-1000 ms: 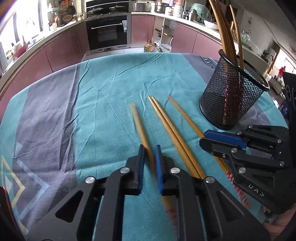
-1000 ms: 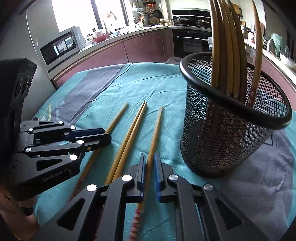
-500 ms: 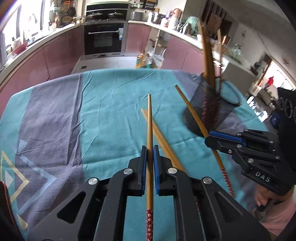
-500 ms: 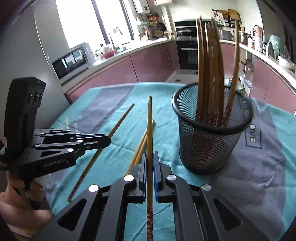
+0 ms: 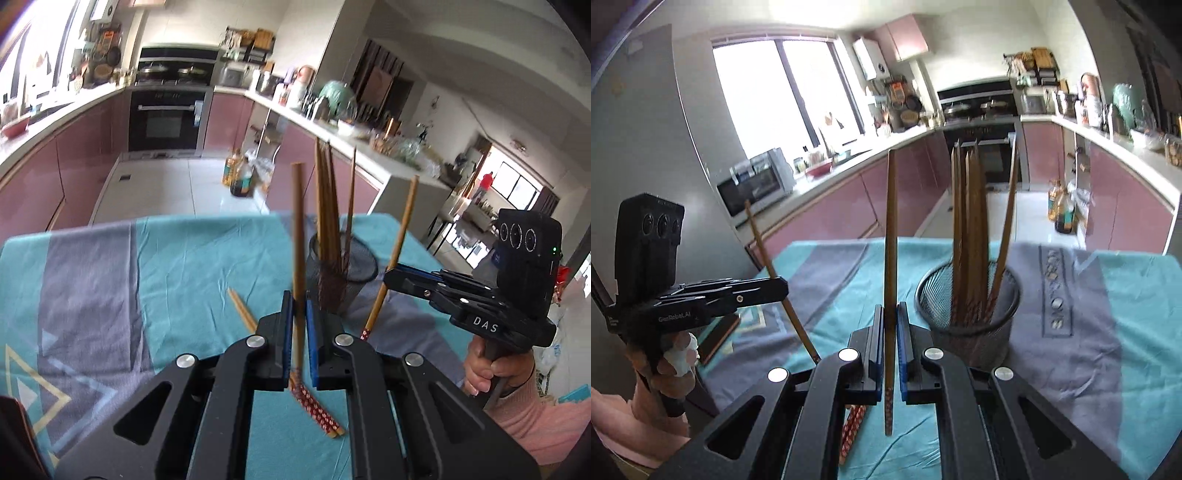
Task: Organize utensils
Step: 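Raise both chopsticks upright and carry them over the mesh cup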
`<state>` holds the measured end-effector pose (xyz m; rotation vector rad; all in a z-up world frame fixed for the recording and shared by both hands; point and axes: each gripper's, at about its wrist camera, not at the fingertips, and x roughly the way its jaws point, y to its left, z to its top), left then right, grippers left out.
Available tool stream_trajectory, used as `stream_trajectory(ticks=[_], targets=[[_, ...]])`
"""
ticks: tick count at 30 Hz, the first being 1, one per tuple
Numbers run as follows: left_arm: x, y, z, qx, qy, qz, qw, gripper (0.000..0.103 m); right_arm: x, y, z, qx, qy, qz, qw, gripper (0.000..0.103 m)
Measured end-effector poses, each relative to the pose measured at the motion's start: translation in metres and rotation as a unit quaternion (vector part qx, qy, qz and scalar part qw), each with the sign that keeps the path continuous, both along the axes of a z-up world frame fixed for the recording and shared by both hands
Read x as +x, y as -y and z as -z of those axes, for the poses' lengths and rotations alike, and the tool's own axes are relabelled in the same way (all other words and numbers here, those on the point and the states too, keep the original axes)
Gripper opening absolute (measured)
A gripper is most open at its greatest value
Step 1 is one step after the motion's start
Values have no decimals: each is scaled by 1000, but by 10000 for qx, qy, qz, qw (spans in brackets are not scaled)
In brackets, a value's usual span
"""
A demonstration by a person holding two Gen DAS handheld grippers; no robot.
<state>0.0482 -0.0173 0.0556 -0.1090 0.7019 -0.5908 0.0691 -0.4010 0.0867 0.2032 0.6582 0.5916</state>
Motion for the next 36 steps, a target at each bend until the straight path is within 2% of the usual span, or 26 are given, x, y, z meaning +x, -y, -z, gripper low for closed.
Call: stream_trajectory(ticks=[13,17,19,23,27,36], targets=[[21,24,-68,-463,633,97,9969,7,20,29,-55,79,838,449,9954,6],[28,40,-85,-622,696,216,9954,7,32,34,-62,98,943,594,9937,6],[33,52,-89,-544,748,240,9954,7,40,36,-61,84,952,689,9930,6],[44,75,-80,-268,622,279,9973,7,55,34,-48,-13,788,731,9942,5],[55,94,-58,155,419,297,9986,7,63,25,-30,-203,536,648,9962,5],[70,113,-26,604,112,441,9971,7,76,11,-3,-568,35,436,9974,6]])
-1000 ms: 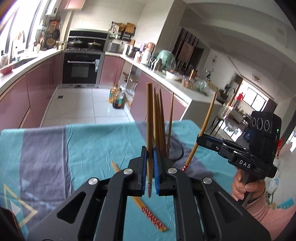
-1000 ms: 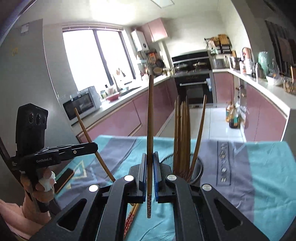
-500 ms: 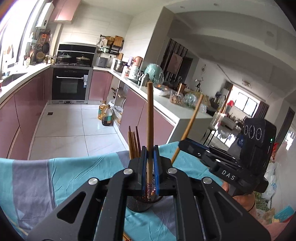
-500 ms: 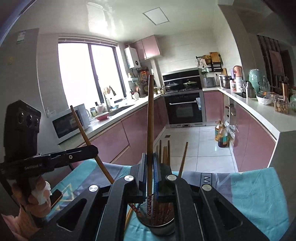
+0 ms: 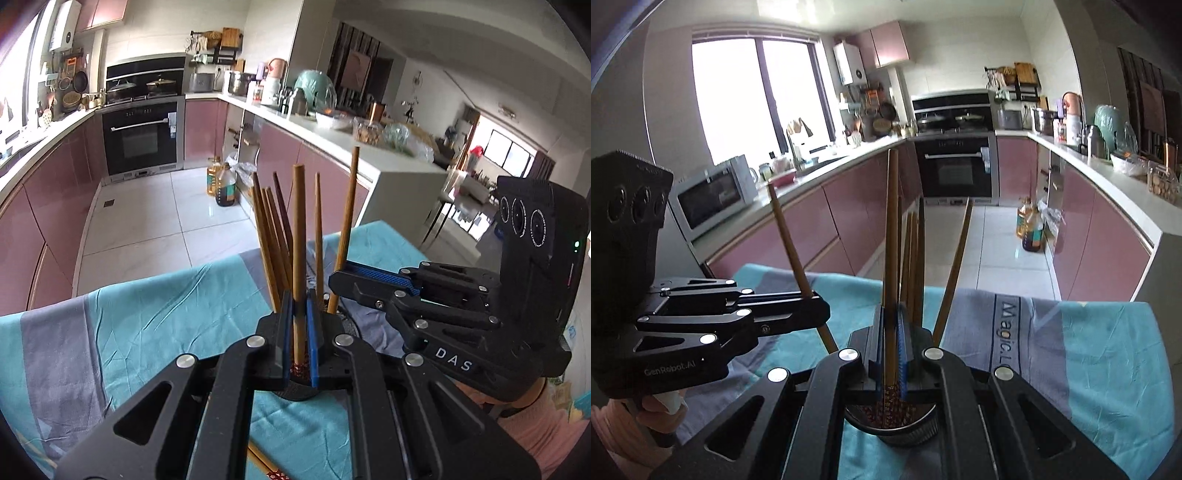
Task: Organize utensils
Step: 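Raise both chopsticks upright and carry them over the mesh cup, then drop both chopsticks into the mesh cup by opening both tools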
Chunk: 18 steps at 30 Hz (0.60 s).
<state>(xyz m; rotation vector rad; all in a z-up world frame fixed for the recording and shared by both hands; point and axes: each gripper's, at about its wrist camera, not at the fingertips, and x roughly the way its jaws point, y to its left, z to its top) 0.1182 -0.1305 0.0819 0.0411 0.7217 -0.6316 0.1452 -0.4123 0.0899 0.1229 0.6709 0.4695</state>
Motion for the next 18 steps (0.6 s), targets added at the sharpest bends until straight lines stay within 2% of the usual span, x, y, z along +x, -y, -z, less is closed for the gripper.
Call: stream_trajectory(ticks=[15,18], targets=[[41,8,29,283,-233,-129,9992,10,10,-4,15,-120,-265,173,9994,7],[43,7,34,216,-260,-132,9993,15,8,-1,17,-78,-270,225,9994,9]])
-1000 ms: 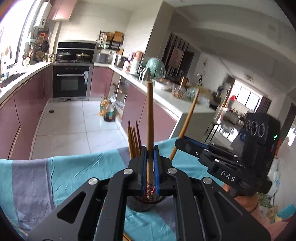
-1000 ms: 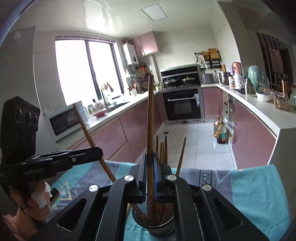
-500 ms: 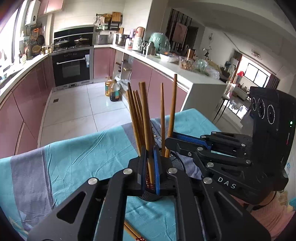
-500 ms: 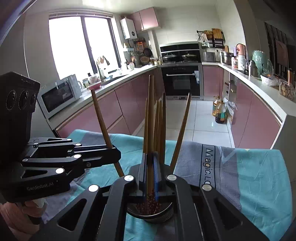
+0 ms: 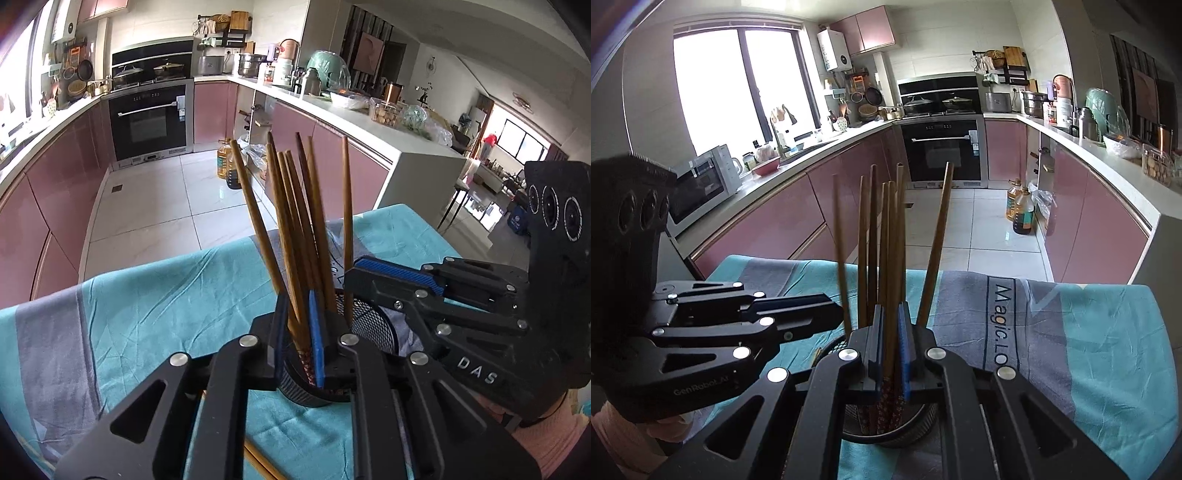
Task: Organize utensils
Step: 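Drop both chopsticks into the mesh cup by opening both tools, then move both open tools back to the last two chopsticks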
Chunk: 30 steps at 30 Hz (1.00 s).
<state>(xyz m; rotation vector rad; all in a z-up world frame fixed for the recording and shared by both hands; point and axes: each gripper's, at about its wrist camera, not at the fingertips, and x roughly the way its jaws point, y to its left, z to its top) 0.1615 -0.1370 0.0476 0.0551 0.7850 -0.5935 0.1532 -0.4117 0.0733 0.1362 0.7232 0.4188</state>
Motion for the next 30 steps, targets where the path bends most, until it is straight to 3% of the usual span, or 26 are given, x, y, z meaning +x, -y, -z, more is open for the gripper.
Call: stream_trajectory(ticks=[1,4,9,11,14,20,30], targets=[[-1,-2,1,-34,25,-28,10000,21,0,1,0,22,3,11,10000,14],[-6,-12,5,-159,90,-80,9998,26,-6,4,0,115,34,22,9999,17],[-28,-42,5,-280,461,-425,9976,46,-27,8,-4,306,214,-163,9992,25],[-40,-61,7,-295,599,-664,9956,61,-39,4,-6,355,263,-298,9986,28],[-54,-88,10,-272,773,-1017,9914,75,-56,-6,-4,371,306,-606,9970,35],[-80,-135,30,-107,750,-1638,9836,91,-72,-53,32,131,-197,-1182,9927,42],[-100,-155,77,270,303,-1894,9811,94,-66,-93,89,-362,-933,-1124,9886,42]])
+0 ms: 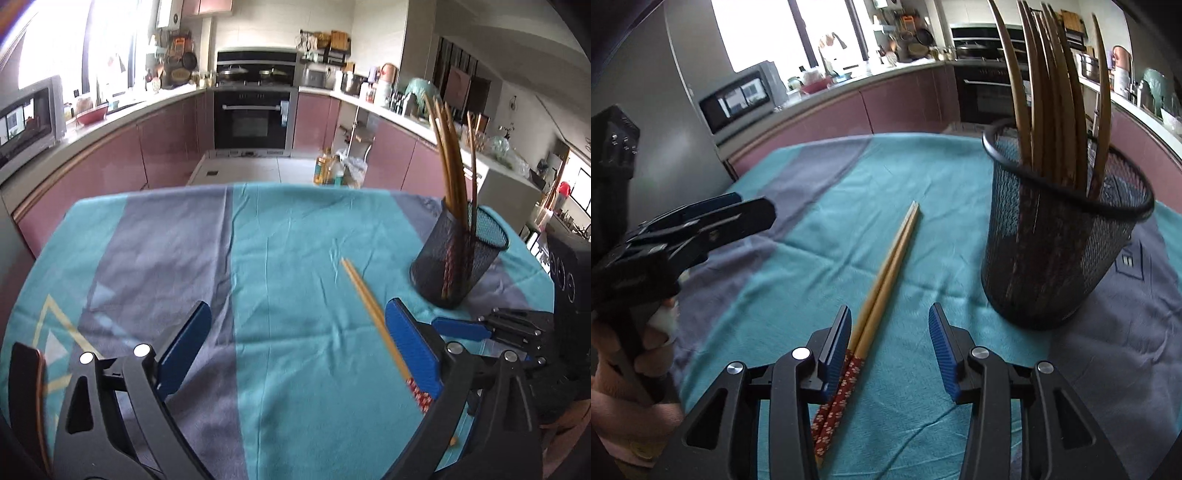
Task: Organize utensils
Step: 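Move both open tools back to the last two chopsticks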
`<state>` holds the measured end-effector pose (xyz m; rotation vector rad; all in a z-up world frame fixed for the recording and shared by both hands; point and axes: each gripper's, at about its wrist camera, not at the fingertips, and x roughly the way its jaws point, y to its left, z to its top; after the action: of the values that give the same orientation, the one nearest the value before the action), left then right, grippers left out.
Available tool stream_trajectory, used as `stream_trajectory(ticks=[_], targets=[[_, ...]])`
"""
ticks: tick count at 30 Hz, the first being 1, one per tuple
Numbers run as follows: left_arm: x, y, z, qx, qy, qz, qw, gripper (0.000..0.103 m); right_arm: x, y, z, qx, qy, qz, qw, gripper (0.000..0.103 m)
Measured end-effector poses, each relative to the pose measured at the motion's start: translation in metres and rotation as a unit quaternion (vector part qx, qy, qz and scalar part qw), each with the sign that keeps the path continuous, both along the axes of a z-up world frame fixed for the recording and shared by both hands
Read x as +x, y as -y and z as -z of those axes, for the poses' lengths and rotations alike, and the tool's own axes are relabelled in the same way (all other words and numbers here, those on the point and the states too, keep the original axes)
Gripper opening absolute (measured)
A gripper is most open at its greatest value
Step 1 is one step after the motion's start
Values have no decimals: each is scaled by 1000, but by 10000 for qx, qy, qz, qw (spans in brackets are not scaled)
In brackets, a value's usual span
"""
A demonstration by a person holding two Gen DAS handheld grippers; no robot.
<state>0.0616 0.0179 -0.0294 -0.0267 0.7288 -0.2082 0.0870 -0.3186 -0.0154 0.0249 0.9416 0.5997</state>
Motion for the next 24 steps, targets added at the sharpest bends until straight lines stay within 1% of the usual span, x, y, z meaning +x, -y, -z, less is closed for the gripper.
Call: stream_trajectory(ticks=[5,18,21,24], targets=[[-3,10,10,106,-123,16,9999,92,-1,1,7,-29,-45,64,10000,40],[-6,22,10,304,-90,12,9995,92,1,-8,9,-162,-12,41,9999,38],[-5,22,12,286,-116,36,9995,92,3,-10,9,-284,21,78,9996,37],[-4,22,13,279,-150,49,9995,92,4,-10,10,-304,-17,78,9995,35]])
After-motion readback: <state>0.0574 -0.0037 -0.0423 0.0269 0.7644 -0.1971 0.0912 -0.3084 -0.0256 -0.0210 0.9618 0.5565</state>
